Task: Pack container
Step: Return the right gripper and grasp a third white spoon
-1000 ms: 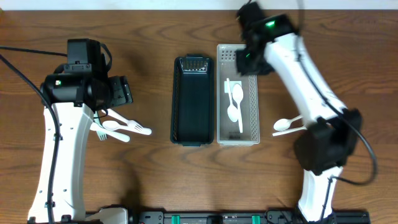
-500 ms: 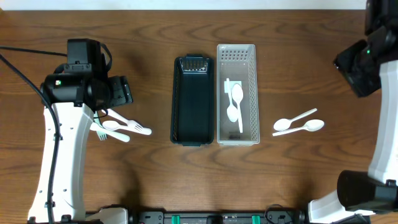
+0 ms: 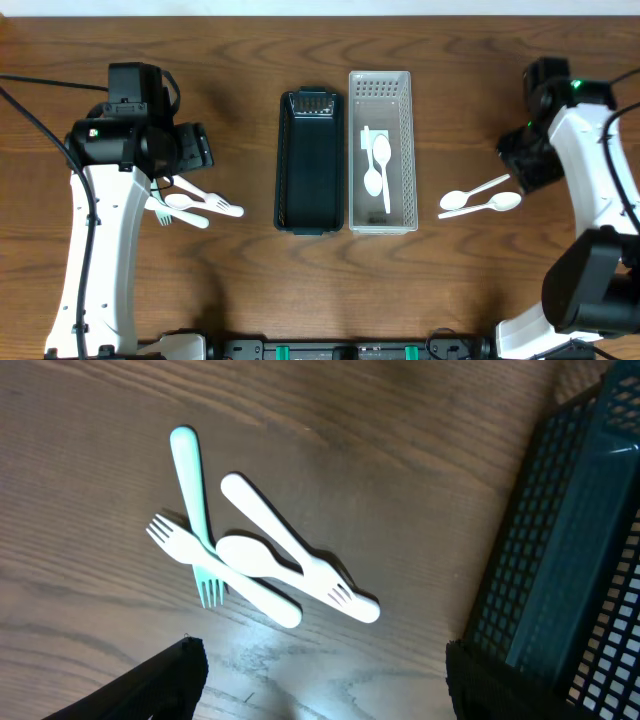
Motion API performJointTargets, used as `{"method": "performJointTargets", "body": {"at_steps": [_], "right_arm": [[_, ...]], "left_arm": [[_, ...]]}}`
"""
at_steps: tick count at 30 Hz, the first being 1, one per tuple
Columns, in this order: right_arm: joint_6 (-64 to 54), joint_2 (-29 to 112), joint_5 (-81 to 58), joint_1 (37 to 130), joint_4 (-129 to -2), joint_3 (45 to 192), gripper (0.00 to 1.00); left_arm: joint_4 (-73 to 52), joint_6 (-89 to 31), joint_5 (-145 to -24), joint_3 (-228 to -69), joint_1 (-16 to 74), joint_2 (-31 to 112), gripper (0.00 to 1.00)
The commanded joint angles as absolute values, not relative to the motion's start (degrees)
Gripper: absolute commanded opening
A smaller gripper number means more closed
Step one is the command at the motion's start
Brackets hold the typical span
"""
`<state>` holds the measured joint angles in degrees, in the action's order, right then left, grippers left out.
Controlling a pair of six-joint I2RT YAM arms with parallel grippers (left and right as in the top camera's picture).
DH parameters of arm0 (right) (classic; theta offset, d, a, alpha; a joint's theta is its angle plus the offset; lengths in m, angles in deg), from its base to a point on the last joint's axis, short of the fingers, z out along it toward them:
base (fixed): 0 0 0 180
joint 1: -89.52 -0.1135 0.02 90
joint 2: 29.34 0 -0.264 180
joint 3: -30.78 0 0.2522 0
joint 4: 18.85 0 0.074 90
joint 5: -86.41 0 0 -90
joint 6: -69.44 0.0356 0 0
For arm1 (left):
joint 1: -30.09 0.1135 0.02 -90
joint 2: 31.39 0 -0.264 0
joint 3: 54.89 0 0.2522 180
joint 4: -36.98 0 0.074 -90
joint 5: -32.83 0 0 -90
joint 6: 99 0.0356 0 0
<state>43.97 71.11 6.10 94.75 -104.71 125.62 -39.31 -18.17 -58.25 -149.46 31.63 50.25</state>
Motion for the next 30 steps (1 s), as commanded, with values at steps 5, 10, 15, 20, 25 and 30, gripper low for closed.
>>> {"method": "performJointTargets", "body": {"at_steps": [5,10,15,20,25,30], "right_arm": [[44.9,71.1,7.4,95.1,-96.5,114.8,0.53],[42.6,71.1,7.3,95.1,-89.1,109.1,0.51],[42.3,71.1,7.3,95.1,-82.7,103.9,0.51],[39.4,71.1,5.7,95.1,-75.7,99.7,0.51],[36.0,71.1,2.7,95.1,-68.9,96.4,0.51],[34.8,71.2,2.1,95.1,-66.9,95.4,0.49]], "left_arm": [[-38.5,-18.1,-58.1,-149.5,31.7,50.6,0.80],[-37.8,-18.1,-58.1,-149.5,31.7,50.6,0.79],[-37.6,-18.1,-58.1,-149.5,31.7,50.6,0.80],[-37.6,-18.1,-58.1,-149.5,31.7,50.6,0.79],[-37.6,-18.1,-58.1,-149.5,31.7,50.6,0.79],[-37.6,-18.1,-58.1,-149.5,31.7,50.6,0.79]]}}
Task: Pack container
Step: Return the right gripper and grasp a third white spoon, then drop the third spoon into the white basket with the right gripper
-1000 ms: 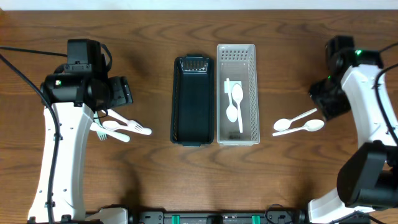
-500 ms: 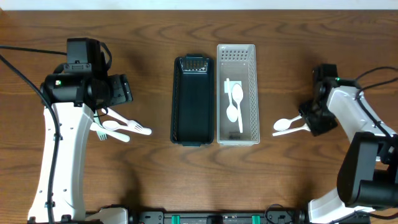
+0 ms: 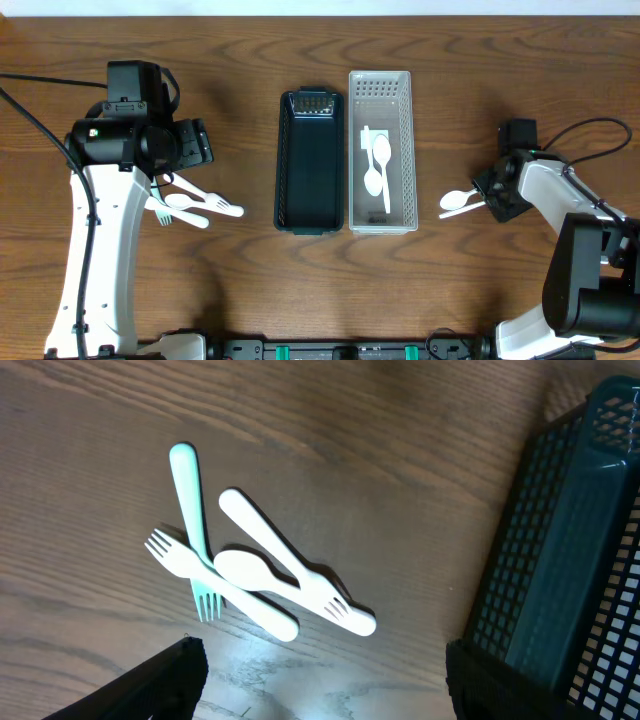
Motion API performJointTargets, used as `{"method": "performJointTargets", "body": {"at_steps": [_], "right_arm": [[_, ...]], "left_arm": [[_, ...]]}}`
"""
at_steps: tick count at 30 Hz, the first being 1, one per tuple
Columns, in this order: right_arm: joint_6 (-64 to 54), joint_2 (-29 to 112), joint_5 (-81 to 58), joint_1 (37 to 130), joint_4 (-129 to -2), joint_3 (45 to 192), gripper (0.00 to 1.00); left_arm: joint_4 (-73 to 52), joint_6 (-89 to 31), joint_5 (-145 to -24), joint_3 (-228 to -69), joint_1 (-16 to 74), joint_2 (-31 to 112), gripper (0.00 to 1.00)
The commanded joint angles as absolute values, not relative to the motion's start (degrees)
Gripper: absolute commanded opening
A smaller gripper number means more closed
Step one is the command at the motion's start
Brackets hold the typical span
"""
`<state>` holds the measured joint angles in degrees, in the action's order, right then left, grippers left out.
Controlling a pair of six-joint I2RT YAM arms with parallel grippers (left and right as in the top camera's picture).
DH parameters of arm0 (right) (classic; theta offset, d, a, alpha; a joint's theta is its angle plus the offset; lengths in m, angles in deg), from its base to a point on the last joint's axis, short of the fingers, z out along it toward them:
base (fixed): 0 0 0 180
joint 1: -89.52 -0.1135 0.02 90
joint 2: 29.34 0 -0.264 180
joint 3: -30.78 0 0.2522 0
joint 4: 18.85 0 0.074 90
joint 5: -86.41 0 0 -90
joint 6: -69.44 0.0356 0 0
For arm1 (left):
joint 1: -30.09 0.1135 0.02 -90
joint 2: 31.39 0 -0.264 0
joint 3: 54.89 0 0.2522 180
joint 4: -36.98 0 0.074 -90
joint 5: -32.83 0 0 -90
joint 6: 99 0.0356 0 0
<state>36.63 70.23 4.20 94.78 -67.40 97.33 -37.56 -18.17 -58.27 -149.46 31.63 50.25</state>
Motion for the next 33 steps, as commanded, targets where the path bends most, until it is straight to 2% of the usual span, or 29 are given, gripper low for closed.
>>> {"method": "performJointTargets", "body": {"at_steps": [1,6,11,16,26,33], "right_arm": [[34.8,71.2,2.1,95.1,-66.9,95.4,0.46],[34.9,71.2,2.1,95.1,-66.9,95.3,0.23],[34.8,71.2,1.5,95.1,-67.4,95.3,0.17],[34.2,71.2,0.8,95.1,-67.5,95.3,0.02],[26.8,67.8,0.8,95.1,-68.6,99.2,0.01],[13.6,62.0,0.1,93.1,-79.1,116.9,0.01]], "left_arm": [[-37.6,-18.1,-58.1,-149.5,31.7,50.6,0.79],[-37.6,-18.1,-58.1,-149.5,31.7,50.6,0.79],[-37.6,-18.1,-58.1,-149.5,31.7,50.6,0.79],[-37.6,-18.1,-58.1,-149.5,31.7,50.6,0.79],[-37.6,-18.1,-58.1,-149.5,31.7,50.6,0.79],[-37.6,-18.1,-58.1,-149.5,31.7,50.6,0.79]]}}
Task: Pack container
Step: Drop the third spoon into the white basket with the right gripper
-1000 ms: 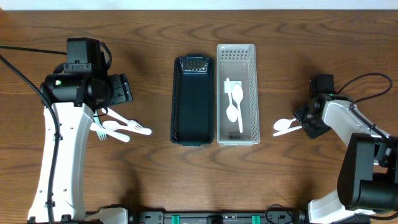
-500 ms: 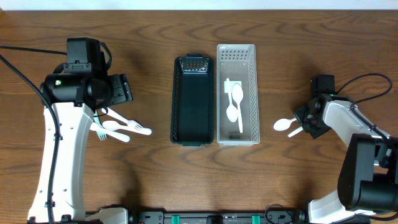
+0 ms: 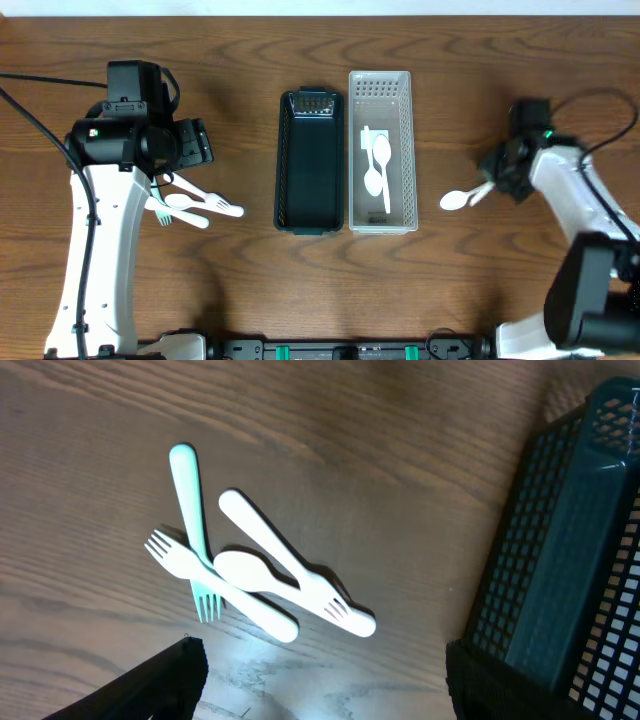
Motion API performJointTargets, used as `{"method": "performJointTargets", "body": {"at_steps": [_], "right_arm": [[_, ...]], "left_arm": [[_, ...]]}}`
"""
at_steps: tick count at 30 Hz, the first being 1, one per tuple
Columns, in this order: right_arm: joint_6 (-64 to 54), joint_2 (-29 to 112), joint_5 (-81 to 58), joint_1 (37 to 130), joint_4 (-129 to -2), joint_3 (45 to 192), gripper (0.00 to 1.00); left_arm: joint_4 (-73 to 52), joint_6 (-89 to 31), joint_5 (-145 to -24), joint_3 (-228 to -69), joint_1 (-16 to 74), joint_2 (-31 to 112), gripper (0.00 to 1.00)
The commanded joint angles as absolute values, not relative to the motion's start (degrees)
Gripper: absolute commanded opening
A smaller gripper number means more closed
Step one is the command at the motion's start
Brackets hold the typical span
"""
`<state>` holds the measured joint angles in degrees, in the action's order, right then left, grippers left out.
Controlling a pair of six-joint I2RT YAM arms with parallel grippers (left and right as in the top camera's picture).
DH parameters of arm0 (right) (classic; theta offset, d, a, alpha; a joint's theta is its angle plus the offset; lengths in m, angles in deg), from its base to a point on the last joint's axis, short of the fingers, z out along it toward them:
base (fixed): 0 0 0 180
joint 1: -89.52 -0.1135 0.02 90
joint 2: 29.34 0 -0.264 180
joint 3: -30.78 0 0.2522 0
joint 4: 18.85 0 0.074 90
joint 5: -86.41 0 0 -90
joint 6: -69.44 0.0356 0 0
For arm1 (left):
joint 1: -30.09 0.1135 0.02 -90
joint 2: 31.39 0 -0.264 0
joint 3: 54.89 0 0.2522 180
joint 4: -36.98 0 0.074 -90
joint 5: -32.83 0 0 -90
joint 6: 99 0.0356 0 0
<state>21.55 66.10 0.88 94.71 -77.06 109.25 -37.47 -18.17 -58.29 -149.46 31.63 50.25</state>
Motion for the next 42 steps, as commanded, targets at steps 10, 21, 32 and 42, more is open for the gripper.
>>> {"method": "performJointTargets", "body": {"at_steps": [10,21,32,42], "right_arm": [[4.6,62.6,-3.8,76.4,-89.3,138.7,0.01],[4.6,74.6,-3.0,64.5,-93.0,138.9,0.01],[3.3,89.0,-7.2,62.8,-94.2,138.9,0.03],[0.0,89.6,-7.0,63.0,-94.7,139.6,0.43]], "left_arm": [[-37.6,-18.1,-58.1,-149.5,31.7,50.6,0.79],[-37.6,-18.1,-58.1,-149.5,31.7,50.6,0.79],[-37.6,-18.1,-58.1,-149.5,31.7,50.6,0.79],[-37.6,-18.1,-58.1,-149.5,31.7,50.6,0.80]]}}
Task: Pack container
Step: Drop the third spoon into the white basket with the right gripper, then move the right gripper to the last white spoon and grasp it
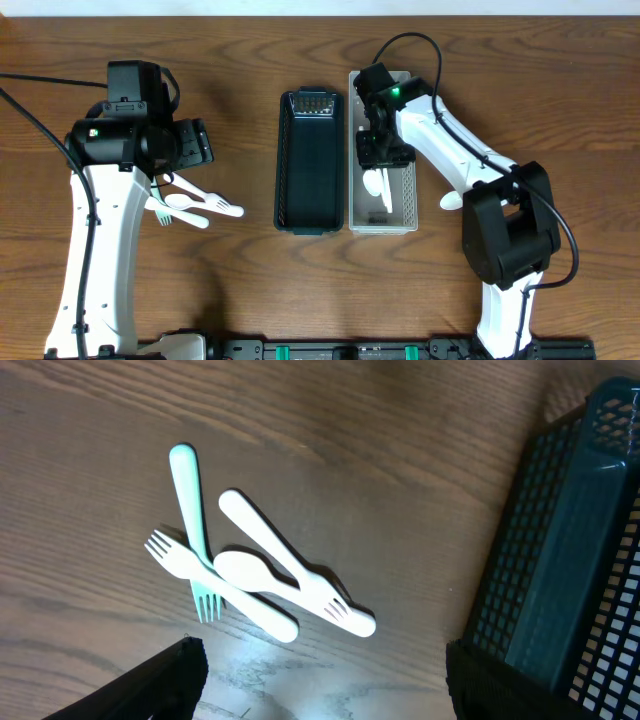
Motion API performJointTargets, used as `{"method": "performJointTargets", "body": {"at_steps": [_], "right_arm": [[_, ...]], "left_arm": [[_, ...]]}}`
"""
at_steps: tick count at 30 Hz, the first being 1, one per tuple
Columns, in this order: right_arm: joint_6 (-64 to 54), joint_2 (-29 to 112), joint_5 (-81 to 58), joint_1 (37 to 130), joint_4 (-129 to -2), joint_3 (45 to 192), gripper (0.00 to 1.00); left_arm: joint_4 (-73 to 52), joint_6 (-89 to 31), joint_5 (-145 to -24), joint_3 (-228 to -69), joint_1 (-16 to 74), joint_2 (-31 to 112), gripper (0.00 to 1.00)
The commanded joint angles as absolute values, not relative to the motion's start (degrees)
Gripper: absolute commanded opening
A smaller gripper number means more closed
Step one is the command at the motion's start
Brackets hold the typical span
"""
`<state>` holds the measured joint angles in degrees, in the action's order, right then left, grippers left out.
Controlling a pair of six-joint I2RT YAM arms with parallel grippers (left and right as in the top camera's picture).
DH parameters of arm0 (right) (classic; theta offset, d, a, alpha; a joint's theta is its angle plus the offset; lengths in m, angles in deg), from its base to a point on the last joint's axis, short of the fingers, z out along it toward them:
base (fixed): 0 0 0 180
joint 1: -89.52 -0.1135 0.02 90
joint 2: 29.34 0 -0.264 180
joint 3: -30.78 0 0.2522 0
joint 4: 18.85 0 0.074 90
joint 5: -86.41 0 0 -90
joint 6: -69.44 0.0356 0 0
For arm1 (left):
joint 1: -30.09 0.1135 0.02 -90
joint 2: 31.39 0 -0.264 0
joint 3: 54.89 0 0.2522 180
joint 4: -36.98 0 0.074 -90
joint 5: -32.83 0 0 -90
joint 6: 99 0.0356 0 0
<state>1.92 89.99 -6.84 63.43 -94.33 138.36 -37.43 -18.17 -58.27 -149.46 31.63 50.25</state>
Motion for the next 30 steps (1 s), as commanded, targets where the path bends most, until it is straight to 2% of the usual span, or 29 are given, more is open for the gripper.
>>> {"method": "performJointTargets", "body": {"at_steps": [1,7,12,15,18,19,22,25,27,30], "right_arm": [[-0.5,89.2,-6.2,63.1,-95.2,140.1,0.41],[-3.9,84.3,2.1,66.0,-99.7,151.5,0.41],[-4.5,78.5,2.2,73.4,-101.0,162.0,0.47],[8.1,75.9,2.6,79.7,-104.8,164.5,0.44],[26.2,75.0,2.4,85.6,-113.6,164.5,0.26],[31.5,75.3,2.4,87.3,-117.1,164.1,0.26],[41.1,75.8,2.4,89.5,-122.1,161.5,0.41],[47.5,75.8,2.8,89.9,-121.7,156.1,0.53],[51.2,75.9,3.7,89.9,-118.8,150.7,0.56],[52.3,75.9,3.5,89.9,-112.7,143.1,0.56]], "left_arm": [[-37.6,-18.1,-58.1,-149.5,31.7,50.6,0.79],[-37.6,-18.1,-58.1,-149.5,31.7,50.6,0.80],[-37.6,-18.1,-58.1,-149.5,31.7,50.6,0.79],[-37.6,-18.1,-58.1,-149.5,31.7,50.6,0.79],[-37.6,-18.1,-58.1,-149.5,31.7,50.6,0.80],[-37.6,-18.1,-58.1,-149.5,31.7,50.6,0.80],[-37.6,-18.1,-58.1,-149.5,31.7,50.6,0.80],[-37.6,-18.1,-58.1,-149.5,31.7,50.6,0.79],[-37.6,-18.1,-58.1,-149.5,31.7,50.6,0.80],[-37.6,-18.1,-58.1,-149.5,31.7,50.6,0.79]]}}
